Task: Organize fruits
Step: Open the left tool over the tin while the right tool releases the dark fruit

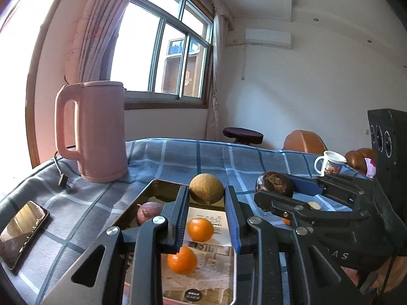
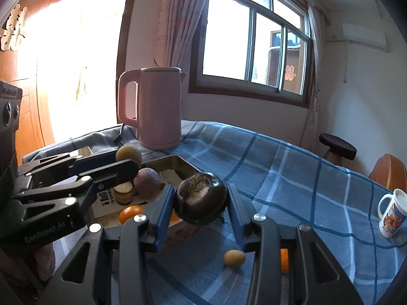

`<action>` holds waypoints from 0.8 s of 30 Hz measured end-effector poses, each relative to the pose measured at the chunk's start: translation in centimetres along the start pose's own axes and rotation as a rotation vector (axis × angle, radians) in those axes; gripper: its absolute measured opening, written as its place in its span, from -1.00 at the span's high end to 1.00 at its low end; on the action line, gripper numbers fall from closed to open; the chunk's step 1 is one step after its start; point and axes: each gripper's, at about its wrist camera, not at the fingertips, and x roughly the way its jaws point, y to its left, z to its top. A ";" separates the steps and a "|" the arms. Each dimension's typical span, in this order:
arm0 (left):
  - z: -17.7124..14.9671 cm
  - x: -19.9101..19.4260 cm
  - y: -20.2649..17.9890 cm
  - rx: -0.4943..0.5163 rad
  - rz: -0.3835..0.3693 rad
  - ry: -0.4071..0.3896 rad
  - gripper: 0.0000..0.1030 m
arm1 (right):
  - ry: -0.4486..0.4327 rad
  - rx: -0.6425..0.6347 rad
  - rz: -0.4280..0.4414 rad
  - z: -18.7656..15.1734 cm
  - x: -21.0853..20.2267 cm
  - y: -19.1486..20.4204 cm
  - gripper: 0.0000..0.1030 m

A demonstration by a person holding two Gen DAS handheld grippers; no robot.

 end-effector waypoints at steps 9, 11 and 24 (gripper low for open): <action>0.0 -0.3 1.4 -0.014 0.027 0.003 0.42 | 0.011 -0.009 0.027 0.4 1.0 1.2 0.14; -0.1 -0.4 1.5 -0.013 0.033 0.007 0.42 | 0.013 -0.008 0.032 0.4 1.3 1.4 0.14; -0.8 -0.2 3.3 -0.032 0.069 0.038 0.42 | 0.042 -0.027 0.068 0.2 2.7 3.3 0.14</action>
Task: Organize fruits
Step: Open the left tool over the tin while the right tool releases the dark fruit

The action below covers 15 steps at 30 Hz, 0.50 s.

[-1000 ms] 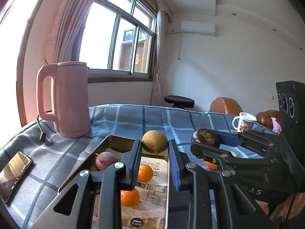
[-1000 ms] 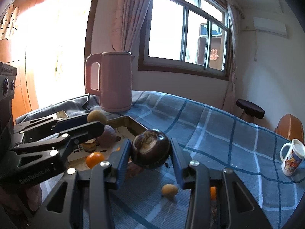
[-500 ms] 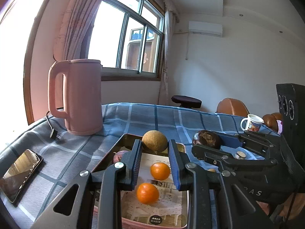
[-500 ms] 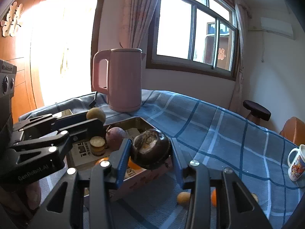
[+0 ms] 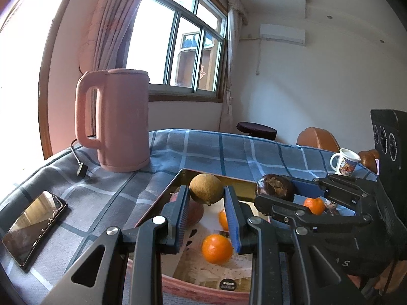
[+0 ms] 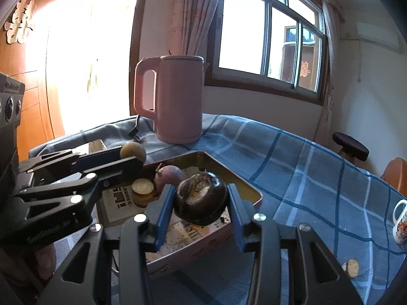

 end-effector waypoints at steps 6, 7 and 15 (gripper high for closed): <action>-0.2 0.3 1.0 -0.011 0.022 0.023 0.42 | 0.022 -0.015 0.015 -0.3 1.0 0.9 0.14; -0.3 0.3 1.1 -0.011 0.025 0.027 0.42 | 0.025 -0.017 0.017 -0.3 1.2 1.0 0.14; -0.6 0.6 1.7 -0.009 0.038 0.056 0.42 | 0.045 -0.030 0.027 -0.5 1.9 1.7 0.14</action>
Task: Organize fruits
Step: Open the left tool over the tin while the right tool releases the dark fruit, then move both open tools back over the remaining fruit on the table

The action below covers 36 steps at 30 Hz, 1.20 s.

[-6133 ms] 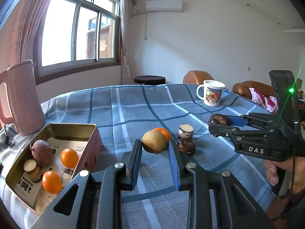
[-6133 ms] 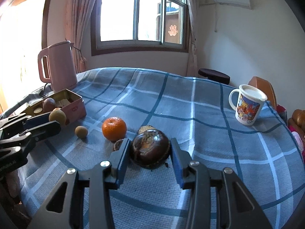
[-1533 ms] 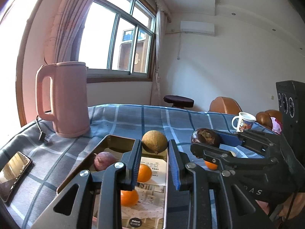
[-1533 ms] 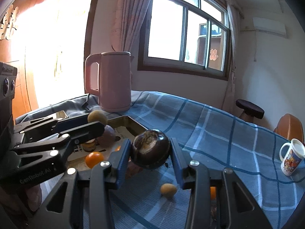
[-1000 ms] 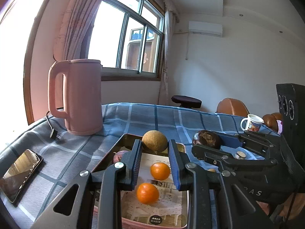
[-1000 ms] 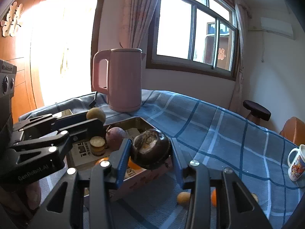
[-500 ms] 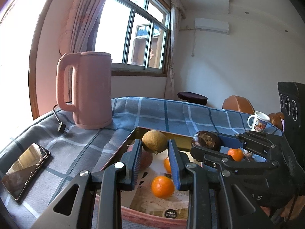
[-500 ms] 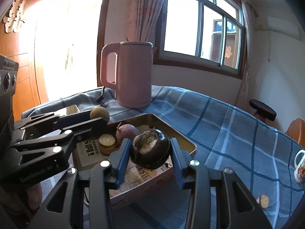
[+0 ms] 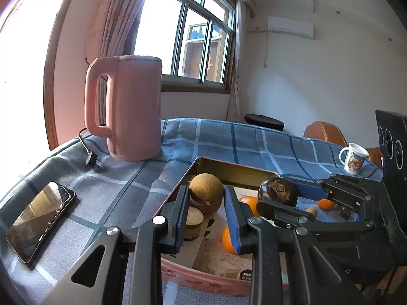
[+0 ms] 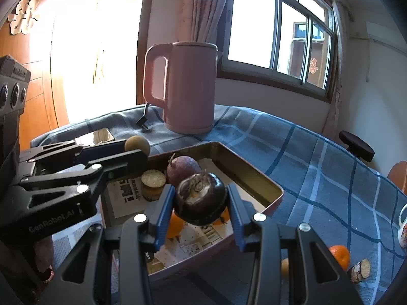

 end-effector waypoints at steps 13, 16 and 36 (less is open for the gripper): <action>-0.8 0.7 0.3 0.013 0.001 0.057 0.42 | 0.044 -0.006 0.001 -0.3 1.2 0.6 0.14; -1.0 1.2 0.1 0.023 -0.002 0.085 0.42 | 0.054 -0.008 0.001 -0.2 1.4 0.7 0.14; -1.0 1.0 0.1 0.012 0.047 0.098 -0.21 | 0.066 0.061 0.007 -0.6 0.8 -0.9 -0.33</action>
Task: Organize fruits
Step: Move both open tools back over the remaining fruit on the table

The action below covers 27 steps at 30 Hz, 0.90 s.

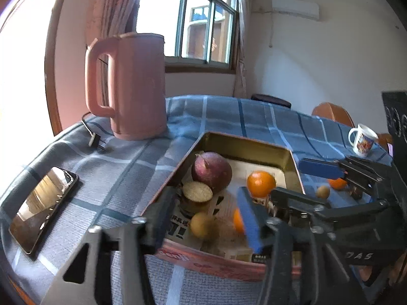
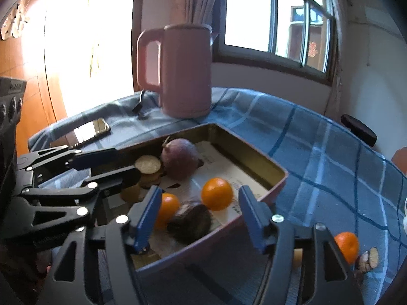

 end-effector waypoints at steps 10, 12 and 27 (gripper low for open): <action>1.5 -1.8 -5.8 0.075 -0.097 -0.067 -0.34 | -0.096 0.128 -0.165 -2.6 -7.9 -7.3 -0.48; 1.5 -1.4 -7.5 0.097 -0.123 -0.055 -0.34 | -0.084 0.175 -0.227 -3.7 -9.1 -9.7 -0.49; 1.3 3.9 -15.9 0.251 -0.237 0.108 -0.34 | 0.088 0.317 -0.276 -7.5 -8.5 -15.4 -0.20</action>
